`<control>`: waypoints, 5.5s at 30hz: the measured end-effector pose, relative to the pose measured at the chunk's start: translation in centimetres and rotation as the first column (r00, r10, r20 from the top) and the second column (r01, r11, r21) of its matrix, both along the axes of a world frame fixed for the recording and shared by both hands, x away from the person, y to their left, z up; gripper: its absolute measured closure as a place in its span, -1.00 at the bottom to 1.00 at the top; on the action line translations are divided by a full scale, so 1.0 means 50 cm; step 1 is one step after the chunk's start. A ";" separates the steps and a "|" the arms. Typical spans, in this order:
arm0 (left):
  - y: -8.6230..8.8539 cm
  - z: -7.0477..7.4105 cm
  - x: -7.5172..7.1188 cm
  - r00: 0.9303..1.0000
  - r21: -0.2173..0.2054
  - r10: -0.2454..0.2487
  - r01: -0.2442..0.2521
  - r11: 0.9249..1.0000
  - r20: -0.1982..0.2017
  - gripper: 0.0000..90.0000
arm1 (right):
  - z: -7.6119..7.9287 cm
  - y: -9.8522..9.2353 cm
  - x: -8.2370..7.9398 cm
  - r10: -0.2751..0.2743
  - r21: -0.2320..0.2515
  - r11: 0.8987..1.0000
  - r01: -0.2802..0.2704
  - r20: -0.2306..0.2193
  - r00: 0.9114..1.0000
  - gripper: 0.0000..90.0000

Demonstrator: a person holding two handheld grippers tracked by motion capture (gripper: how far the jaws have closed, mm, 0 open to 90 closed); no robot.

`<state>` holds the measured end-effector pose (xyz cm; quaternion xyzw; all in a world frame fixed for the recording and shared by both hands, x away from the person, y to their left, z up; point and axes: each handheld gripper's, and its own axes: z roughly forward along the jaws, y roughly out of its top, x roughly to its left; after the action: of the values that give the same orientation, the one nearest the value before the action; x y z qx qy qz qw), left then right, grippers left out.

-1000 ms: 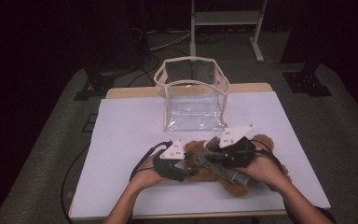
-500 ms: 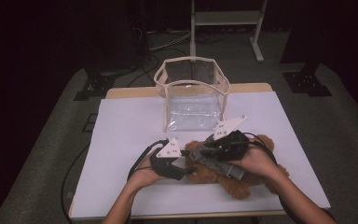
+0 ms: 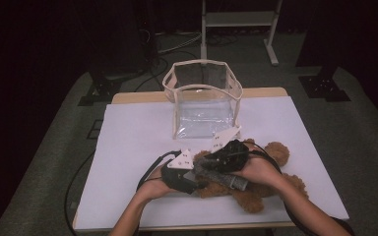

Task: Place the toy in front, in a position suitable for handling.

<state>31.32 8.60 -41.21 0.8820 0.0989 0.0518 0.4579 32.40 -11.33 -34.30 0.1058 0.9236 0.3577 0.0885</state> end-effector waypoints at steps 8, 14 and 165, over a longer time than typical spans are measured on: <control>0.003 0.008 -0.004 1.000 0.001 -0.015 0.015 1.000 0.011 -0.10 | 0.013 -0.044 0.029 -0.080 0.041 0.996 0.080 0.006 0.997 0.62; 0.009 0.016 0.005 0.999 -0.022 0.032 -0.031 0.999 0.014 -0.30 | 0.007 -0.053 0.002 -0.031 0.061 0.998 0.035 -0.053 0.998 0.62; -0.025 0.023 -0.017 0.998 0.011 -0.048 0.048 0.999 0.030 -0.30 | 0.004 -0.119 -0.004 -0.096 0.110 0.989 0.103 -0.074 0.993 0.62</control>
<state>30.50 7.37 -40.08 0.8855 0.0707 0.0545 0.4561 32.18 -17.26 -34.11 0.1688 0.8977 0.4011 0.0685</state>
